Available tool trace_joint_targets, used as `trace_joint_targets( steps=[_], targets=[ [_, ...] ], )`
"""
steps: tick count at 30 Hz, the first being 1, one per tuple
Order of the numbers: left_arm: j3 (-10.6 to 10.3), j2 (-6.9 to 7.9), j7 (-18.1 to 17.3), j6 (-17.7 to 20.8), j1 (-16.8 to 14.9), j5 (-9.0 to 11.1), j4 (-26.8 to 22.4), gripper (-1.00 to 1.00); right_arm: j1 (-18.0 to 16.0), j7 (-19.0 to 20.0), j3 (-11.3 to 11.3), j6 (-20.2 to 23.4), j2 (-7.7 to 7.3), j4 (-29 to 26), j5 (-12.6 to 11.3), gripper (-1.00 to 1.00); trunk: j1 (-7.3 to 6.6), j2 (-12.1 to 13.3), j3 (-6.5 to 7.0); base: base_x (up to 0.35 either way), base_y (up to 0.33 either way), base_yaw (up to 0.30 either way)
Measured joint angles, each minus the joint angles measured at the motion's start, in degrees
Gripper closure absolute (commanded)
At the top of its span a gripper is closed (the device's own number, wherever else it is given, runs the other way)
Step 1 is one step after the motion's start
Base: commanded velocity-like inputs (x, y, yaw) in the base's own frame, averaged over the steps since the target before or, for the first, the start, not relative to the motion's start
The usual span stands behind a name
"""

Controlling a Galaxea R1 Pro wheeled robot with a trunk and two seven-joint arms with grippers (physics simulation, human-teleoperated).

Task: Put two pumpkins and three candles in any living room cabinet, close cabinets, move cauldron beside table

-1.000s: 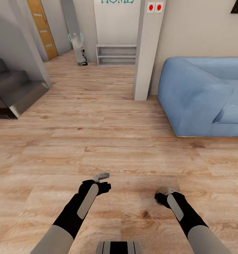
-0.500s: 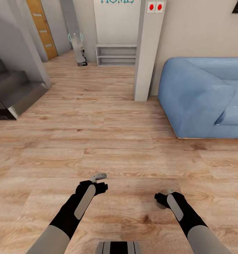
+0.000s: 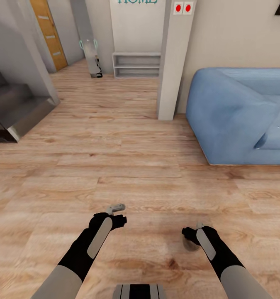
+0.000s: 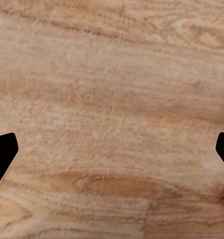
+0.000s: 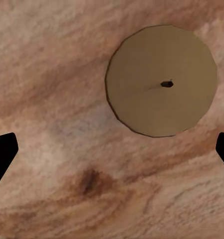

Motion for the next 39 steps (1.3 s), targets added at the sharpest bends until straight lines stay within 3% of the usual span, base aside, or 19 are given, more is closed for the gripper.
trace_joint_targets(
  steps=[10,31,39],
  targets=[
    [0.00,0.04,0.00,-0.17,0.00,-0.05,0.04,-1.00,-0.02,0.00,0.02,0.02,0.00,0.00,0.00,-1.00,0.00,0.00,0.00,0.176,-0.080,0.000],
    [0.59,-0.20,0.27,-0.06,0.00,0.06,-0.25,-1.00,-0.13,-0.08,0.05,0.09,0.00,0.12,0.00,-1.00,0.01,0.00,0.00,0.005,-0.047,0.000],
    [0.73,-0.02,0.50,0.57,0.00,0.57,-6.01,-1.00,-0.16,-0.08,0.03,0.09,0.00,0.26,0.00,-1.00,0.17,-0.08,-1.32,0.000,0.000,0.000]
  ],
)
